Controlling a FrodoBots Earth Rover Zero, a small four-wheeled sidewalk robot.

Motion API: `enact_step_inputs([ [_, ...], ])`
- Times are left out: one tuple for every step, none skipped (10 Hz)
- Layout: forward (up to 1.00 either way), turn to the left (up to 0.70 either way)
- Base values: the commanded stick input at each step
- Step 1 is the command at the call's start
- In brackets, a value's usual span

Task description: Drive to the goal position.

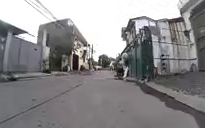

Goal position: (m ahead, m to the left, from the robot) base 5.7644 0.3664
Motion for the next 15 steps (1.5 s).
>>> enact_step_inputs([
  [0.14, 0.00],
  [0.14, 0.00],
  [0.14, 0.00],
  [0.14, 0.00],
  [0.15, 0.00],
  [0.15, 0.00],
  [0.15, 0.00],
  [0.15, 0.00],
  [0.15, 0.00],
  [0.15, 0.00],
  [0.14, 0.00],
  [0.14, 0.00],
  [0.14, 0.00],
  [0.14, 0.00],
  [0.14, 0.00],
])
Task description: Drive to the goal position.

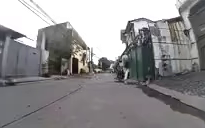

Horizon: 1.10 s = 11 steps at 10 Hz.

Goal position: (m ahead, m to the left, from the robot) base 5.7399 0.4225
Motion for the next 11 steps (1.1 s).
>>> enact_step_inputs([
  [0.14, 0.00],
  [0.14, 0.00],
  [0.15, 0.00],
  [0.15, 0.00],
  [0.14, 0.00],
  [0.15, 0.00],
  [0.15, 0.00],
  [0.14, 0.00],
  [0.15, 0.00],
  [0.15, 0.00],
  [0.15, 0.00],
])
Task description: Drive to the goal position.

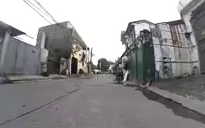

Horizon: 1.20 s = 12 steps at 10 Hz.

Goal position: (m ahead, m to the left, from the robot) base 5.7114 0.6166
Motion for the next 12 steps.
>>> enact_step_inputs([
  [0.15, 0.00],
  [0.15, 0.00],
  [0.15, 0.00],
  [0.15, 0.00],
  [0.15, 0.00],
  [0.15, 0.00],
  [0.15, 0.00],
  [0.15, 0.00],
  [0.15, 0.00],
  [0.15, 0.00],
  [0.15, 0.00],
  [0.15, 0.00],
])
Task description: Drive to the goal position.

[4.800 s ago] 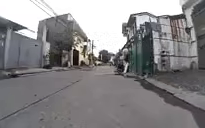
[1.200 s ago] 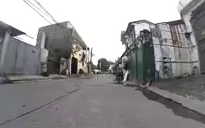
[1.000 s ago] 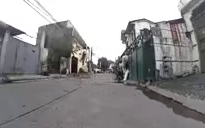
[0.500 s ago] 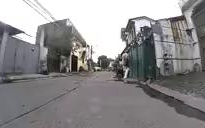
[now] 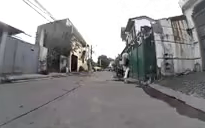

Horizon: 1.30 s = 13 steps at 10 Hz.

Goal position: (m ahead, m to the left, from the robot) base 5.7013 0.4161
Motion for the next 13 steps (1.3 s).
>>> enact_step_inputs([
  [0.15, 0.00],
  [0.14, 0.00],
  [0.14, 0.00],
  [0.14, 0.00],
  [0.14, 0.00],
  [0.15, 0.00],
  [0.14, 0.00],
  [0.14, 0.00],
  [0.14, 0.00],
  [0.14, 0.00],
  [0.15, 0.00],
  [0.15, 0.00],
  [0.15, 0.00],
])
